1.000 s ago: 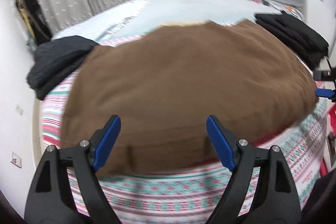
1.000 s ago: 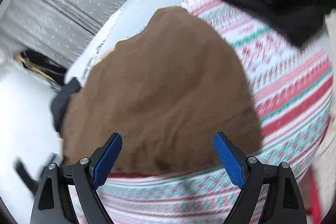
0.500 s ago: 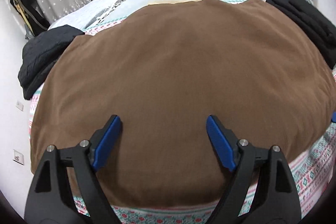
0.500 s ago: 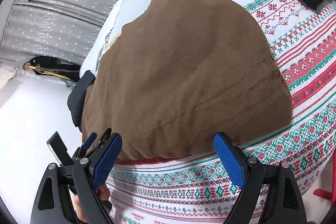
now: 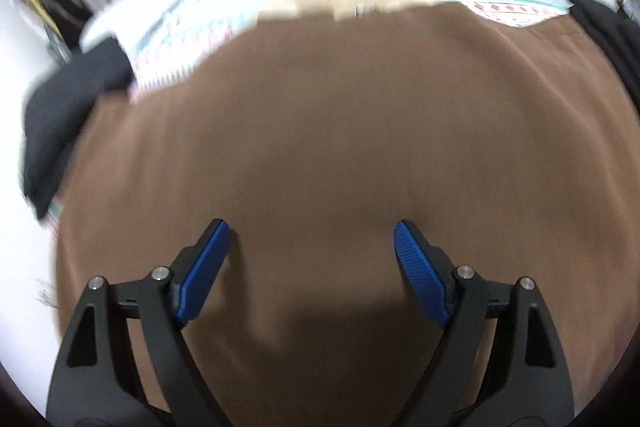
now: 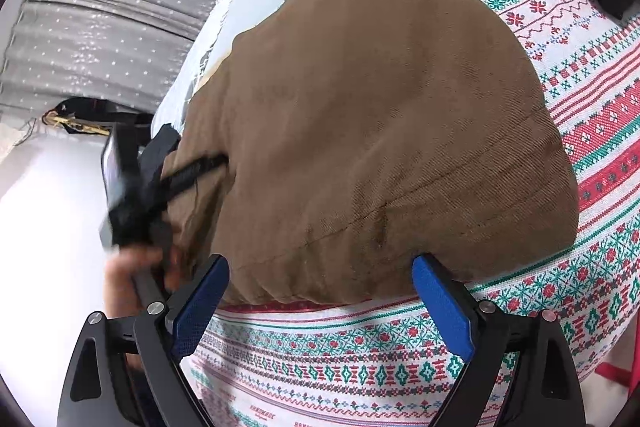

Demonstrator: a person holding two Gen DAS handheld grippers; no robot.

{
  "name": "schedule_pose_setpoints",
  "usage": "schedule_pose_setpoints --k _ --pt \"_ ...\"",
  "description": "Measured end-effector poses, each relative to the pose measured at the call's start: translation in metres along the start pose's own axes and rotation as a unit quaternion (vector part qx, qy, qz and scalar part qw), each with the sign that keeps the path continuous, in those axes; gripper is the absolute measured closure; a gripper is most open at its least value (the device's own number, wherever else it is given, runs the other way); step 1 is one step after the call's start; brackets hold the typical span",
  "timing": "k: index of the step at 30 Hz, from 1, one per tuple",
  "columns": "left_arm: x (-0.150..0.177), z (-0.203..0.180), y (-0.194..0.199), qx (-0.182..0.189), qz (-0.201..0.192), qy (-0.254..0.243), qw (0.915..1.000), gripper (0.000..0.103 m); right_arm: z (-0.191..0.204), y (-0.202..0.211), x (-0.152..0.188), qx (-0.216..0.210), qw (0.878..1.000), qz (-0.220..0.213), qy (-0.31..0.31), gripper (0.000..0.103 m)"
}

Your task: Fold large clothes

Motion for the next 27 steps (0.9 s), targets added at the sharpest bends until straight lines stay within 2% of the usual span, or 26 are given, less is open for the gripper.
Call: schedule_pose_setpoints --k 3,7,9,12,16,18,20,23,25,27 --pt "-0.029 -0.012 -0.012 -0.043 0.004 -0.006 0.999 0.013 -0.004 -0.001 -0.003 -0.014 1.0 0.002 -0.013 0.008" --pt "-0.06 -0.023 -0.028 -0.093 -0.017 -0.019 0.9954 0.011 -0.011 -0.001 -0.009 -0.036 0.998 -0.002 -0.049 0.008" --pt "-0.067 -0.021 -0.037 -0.088 -0.013 0.0 0.996 0.01 -0.01 -0.002 -0.01 -0.032 0.998 -0.005 -0.05 0.008" --pt "-0.077 -0.016 -0.05 -0.084 -0.018 0.024 0.996 0.0 -0.008 -0.005 -0.011 -0.022 0.999 -0.008 -0.039 0.008" --pt "-0.08 -0.007 -0.044 -0.058 -0.018 0.021 0.9979 0.001 -0.01 -0.008 -0.014 -0.025 0.998 -0.01 -0.049 0.008" --pt "-0.076 0.002 -0.025 -0.055 -0.024 0.014 0.9981 0.005 -0.012 -0.008 -0.014 -0.027 0.998 -0.008 -0.051 0.008" --pt "-0.068 0.011 -0.002 -0.04 -0.041 0.017 0.9982 0.005 -0.014 -0.008 -0.014 -0.026 0.998 -0.009 -0.051 0.007" --pt "-0.028 0.016 0.04 -0.016 -0.074 -0.001 0.9971 0.005 -0.011 -0.009 -0.013 -0.02 0.999 -0.012 -0.048 0.007" --pt "0.016 0.006 0.063 0.003 -0.085 -0.046 0.9953 0.005 -0.01 -0.009 -0.011 -0.017 0.999 -0.014 -0.045 0.007" --pt "0.065 0.0 0.077 0.022 -0.078 -0.077 0.9937 0.005 -0.01 -0.009 -0.011 -0.014 0.999 -0.016 -0.042 0.007"
Point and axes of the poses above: each gripper's, at about its wrist camera, not at the fingertips, and y roughly against the way its jaws point, z to its left, x to its underside, the point moved 5 cm from there along -y, roughly the way its jaws point, and after that the axes turned 6 degrees about y, right-handed, at the moved point
